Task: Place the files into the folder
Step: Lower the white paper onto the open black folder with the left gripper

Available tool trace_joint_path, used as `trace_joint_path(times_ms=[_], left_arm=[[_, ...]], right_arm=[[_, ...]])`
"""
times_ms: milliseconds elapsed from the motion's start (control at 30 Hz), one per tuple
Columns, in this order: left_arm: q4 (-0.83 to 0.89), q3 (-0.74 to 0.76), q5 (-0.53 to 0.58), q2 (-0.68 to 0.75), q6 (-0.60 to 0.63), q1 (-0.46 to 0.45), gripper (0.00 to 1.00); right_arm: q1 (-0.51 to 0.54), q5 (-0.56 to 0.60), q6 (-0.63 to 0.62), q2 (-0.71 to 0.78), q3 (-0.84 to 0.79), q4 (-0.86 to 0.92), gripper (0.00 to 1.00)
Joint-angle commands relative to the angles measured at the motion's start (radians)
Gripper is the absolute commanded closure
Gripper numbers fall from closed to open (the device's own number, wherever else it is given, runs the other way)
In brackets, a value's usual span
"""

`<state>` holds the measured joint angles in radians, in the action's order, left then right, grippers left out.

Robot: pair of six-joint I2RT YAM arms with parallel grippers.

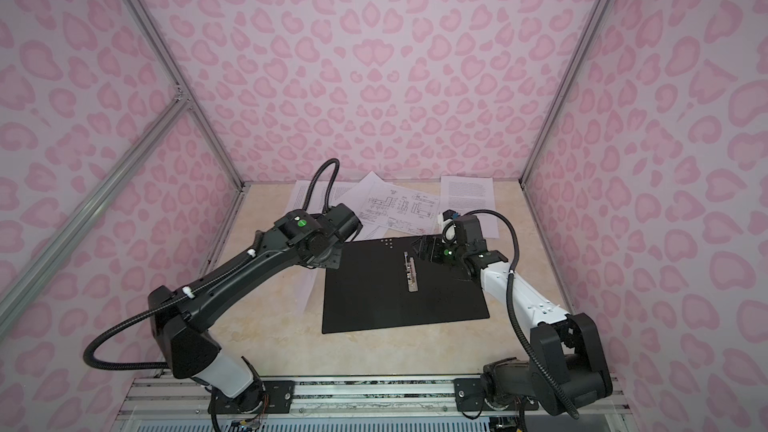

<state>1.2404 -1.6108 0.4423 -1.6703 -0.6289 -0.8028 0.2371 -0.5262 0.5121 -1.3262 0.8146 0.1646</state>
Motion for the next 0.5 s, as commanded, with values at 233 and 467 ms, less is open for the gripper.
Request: trace_joint_path(times_ms=[233, 467], left_arm=[[-0.367, -0.122, -0.537, -0.321, -0.208, -0.054, 0.93], [-0.432, -0.342, -0.744, -0.484, -0.270, -0.060, 0.35]], right_arm=[[-0.048, -0.005, 0.021, 0.072, -0.083, 0.037, 0.08], [-0.070, -0.005, 0.025, 0.091, -0.113, 0.040, 0.07]])
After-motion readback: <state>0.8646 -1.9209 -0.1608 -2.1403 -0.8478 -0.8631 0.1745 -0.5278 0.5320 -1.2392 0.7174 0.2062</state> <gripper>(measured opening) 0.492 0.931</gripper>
